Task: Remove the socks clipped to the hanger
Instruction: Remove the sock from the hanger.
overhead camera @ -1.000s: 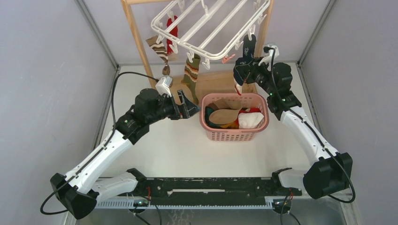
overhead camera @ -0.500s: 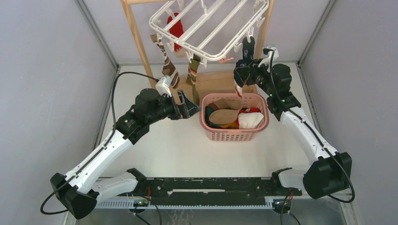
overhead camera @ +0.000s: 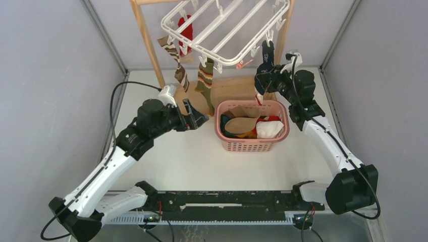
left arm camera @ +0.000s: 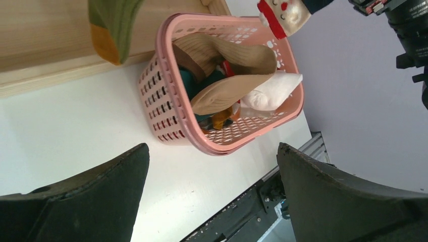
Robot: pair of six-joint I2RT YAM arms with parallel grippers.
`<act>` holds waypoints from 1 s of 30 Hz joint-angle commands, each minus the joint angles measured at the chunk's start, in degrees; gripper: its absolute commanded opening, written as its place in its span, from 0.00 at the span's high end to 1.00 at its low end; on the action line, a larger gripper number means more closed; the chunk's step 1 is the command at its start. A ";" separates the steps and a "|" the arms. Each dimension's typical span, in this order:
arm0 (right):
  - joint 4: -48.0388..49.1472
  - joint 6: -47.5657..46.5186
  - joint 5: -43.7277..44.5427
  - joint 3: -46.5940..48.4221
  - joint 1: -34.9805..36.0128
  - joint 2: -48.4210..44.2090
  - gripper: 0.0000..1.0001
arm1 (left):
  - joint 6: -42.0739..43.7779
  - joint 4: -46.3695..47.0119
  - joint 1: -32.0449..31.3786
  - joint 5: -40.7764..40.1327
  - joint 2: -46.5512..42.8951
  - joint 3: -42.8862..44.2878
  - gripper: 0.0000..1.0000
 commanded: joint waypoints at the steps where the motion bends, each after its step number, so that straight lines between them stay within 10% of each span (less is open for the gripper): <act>1: 2.25 0.12 -0.77 -1.36 -1.35 -2.69 0.87 | 1.90 -2.80 1.93 -2.61 -5.74 -3.68 0.00; 30: 7.23 5.08 -5.52 -2.47 -4.69 -1.04 0.78 | 1.17 -13.84 5.70 -0.37 -20.67 -11.20 0.00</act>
